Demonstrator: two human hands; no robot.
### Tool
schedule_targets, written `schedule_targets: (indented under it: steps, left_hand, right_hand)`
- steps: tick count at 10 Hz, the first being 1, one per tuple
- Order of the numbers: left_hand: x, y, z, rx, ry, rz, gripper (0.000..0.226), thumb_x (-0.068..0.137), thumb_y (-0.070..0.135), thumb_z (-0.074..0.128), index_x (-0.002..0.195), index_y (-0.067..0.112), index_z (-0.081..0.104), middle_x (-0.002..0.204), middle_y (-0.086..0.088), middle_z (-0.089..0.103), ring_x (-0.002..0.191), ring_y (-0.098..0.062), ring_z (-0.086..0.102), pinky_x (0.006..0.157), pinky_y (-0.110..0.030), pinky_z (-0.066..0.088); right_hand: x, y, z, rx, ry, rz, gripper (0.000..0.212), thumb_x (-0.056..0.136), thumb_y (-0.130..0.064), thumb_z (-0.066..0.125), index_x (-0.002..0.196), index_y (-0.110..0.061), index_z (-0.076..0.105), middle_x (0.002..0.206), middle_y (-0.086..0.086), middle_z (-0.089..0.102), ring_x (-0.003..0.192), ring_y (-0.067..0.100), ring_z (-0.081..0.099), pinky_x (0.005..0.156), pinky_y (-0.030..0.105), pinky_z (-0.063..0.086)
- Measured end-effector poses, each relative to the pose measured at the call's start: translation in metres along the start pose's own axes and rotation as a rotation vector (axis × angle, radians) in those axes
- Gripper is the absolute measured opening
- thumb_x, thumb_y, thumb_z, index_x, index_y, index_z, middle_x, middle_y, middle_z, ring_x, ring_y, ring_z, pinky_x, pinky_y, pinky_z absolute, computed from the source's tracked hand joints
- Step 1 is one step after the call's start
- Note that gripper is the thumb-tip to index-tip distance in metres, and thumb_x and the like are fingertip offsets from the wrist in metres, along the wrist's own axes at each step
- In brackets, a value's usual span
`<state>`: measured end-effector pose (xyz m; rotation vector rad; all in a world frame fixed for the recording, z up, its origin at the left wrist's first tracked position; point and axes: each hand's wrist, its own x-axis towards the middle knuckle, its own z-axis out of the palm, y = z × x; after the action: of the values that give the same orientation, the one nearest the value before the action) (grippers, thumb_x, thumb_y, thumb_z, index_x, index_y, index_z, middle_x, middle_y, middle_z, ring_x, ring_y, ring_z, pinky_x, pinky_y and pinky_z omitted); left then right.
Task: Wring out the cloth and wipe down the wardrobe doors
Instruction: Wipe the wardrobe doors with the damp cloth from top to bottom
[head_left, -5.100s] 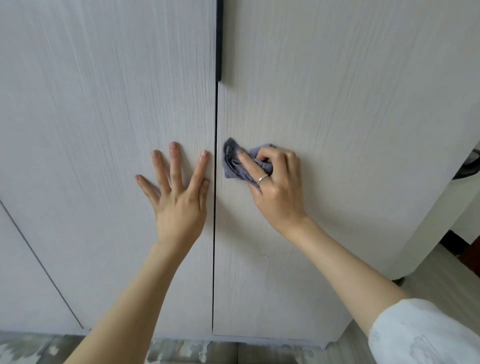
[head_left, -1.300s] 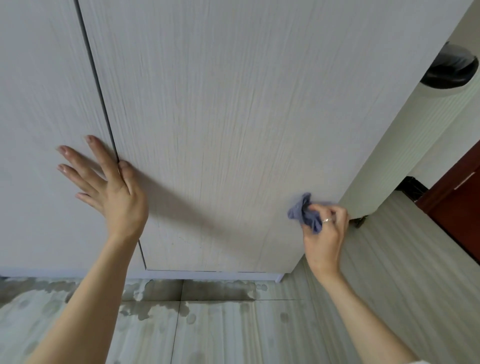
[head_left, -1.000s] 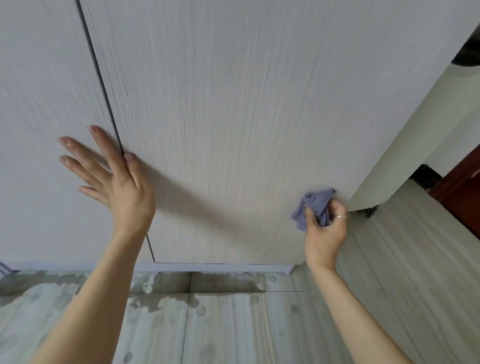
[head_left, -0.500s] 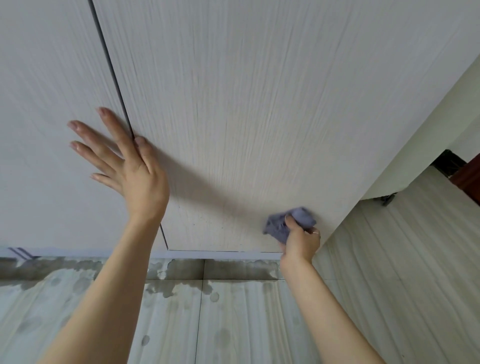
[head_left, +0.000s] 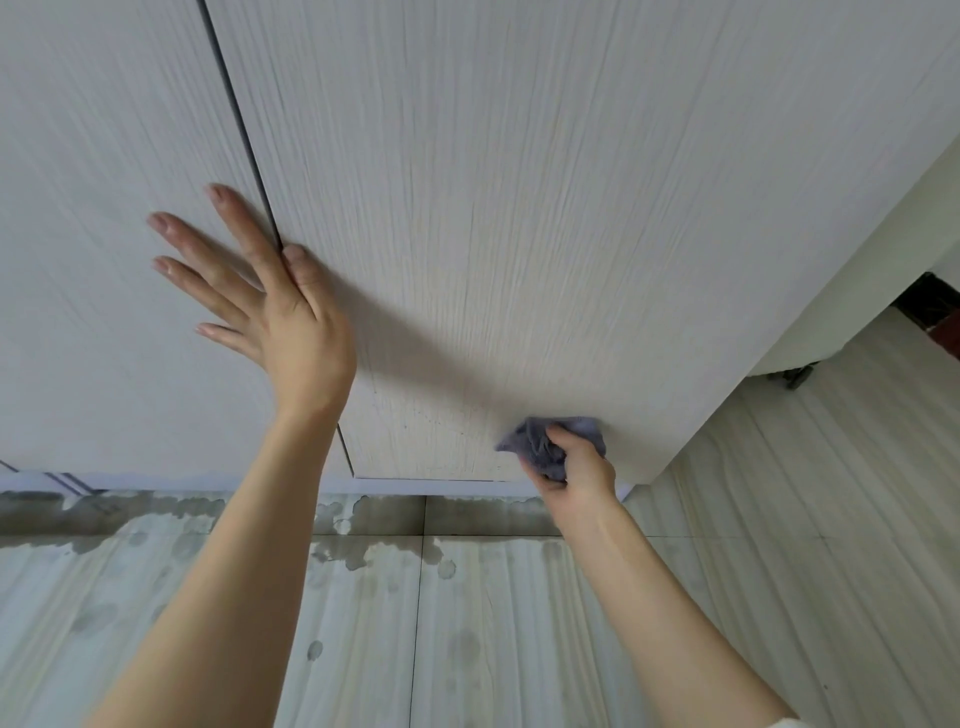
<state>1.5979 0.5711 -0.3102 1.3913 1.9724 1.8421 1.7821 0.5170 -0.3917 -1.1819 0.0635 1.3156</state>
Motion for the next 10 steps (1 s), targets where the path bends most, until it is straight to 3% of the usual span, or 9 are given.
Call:
schedule_targets:
  steps: [1,2,3,4,5,7,9,10]
  left_hand:
    - [0.001,0.000,0.000,0.004,0.004,-0.004,0.053,0.102,0.030,0.019,0.151,0.019,0.003,0.156,-0.017,-0.013,0.141,-0.038,-0.018,0.105,-0.068,-0.007]
    - [0.001,0.001,-0.001,0.004,-0.003,0.000,0.053,0.102,0.029,0.020,0.151,0.020,0.003,0.156,-0.016,-0.014,0.141,-0.038,-0.019,0.106,-0.069,-0.007]
    - [0.000,0.002,-0.001,0.009,-0.002,-0.003,0.053,0.102,0.028,0.020,0.151,0.020,0.002,0.156,-0.016,-0.015,0.141,-0.037,-0.019,0.105,-0.069,-0.006]
    - [0.000,0.002,-0.001,0.011,-0.004,-0.005,0.053,0.102,0.028,0.020,0.151,0.020,0.003,0.156,-0.016,-0.014,0.141,-0.037,-0.018,0.105,-0.070,-0.005]
    - [0.000,0.002,-0.001,0.016,-0.003,-0.004,0.053,0.102,0.028,0.019,0.151,0.021,0.003,0.156,-0.016,-0.014,0.141,-0.037,-0.018,0.105,-0.070,-0.005]
    - [0.000,0.001,-0.001,0.012,-0.009,-0.009,0.053,0.102,0.030,0.020,0.151,0.021,0.003,0.156,-0.016,-0.014,0.142,-0.037,-0.018,0.105,-0.070,-0.005]
    - [0.001,0.000,-0.002,0.012,-0.022,0.001,0.052,0.103,0.033,0.020,0.151,0.021,0.004,0.156,-0.016,-0.014,0.142,-0.037,-0.018,0.105,-0.070,-0.005]
    - [0.002,-0.002,-0.004,0.012,-0.030,0.006,0.053,0.103,0.035,0.021,0.151,0.022,0.004,0.156,-0.015,-0.014,0.141,-0.037,-0.019,0.105,-0.070,-0.005]
  right_hand:
    - [-0.022,-0.009,0.029,-0.020,-0.132,-0.059,0.026,0.081,0.007,0.064,0.106,0.006,0.058,0.103,0.018,0.064,0.086,0.027,0.066,0.067,0.037,0.058]
    - [-0.024,-0.006,0.045,-0.008,-0.149,-0.126,0.045,0.076,0.004,0.071,0.118,0.003,0.053,0.113,0.016,0.064,0.100,0.028,0.065,0.073,0.038,0.057]
    - [-0.006,0.019,0.036,-0.112,-0.034,-0.108,0.049,0.073,0.002,0.074,0.119,0.002,0.055,0.113,0.016,0.065,0.100,0.029,0.065,0.087,0.046,0.053]
    - [0.008,0.043,0.021,-0.271,0.109,-0.015,0.047,0.071,-0.002,0.077,0.114,0.000,0.059,0.111,0.014,0.066,0.098,0.029,0.064,0.092,0.044,0.051]
    - [0.008,0.044,0.024,-0.334,0.125,-0.046,0.040,0.073,-0.005,0.077,0.109,0.001,0.062,0.105,0.014,0.067,0.095,0.029,0.064,0.091,0.043,0.051]
    - [-0.012,0.027,0.057,-0.191,-0.103,-0.194,0.049,0.069,-0.009,0.081,0.112,0.000,0.058,0.106,0.010,0.067,0.095,0.023,0.066,0.088,0.042,0.053]
    - [0.011,0.061,0.031,-0.367,0.087,0.017,0.051,0.065,-0.011,0.084,0.110,-0.003,0.059,0.110,0.011,0.065,0.099,0.027,0.063,0.092,0.044,0.051]
    - [0.011,0.056,0.031,-0.410,0.130,-0.025,0.045,0.068,-0.008,0.081,0.106,-0.003,0.057,0.110,0.012,0.065,0.099,0.030,0.062,0.091,0.045,0.051]
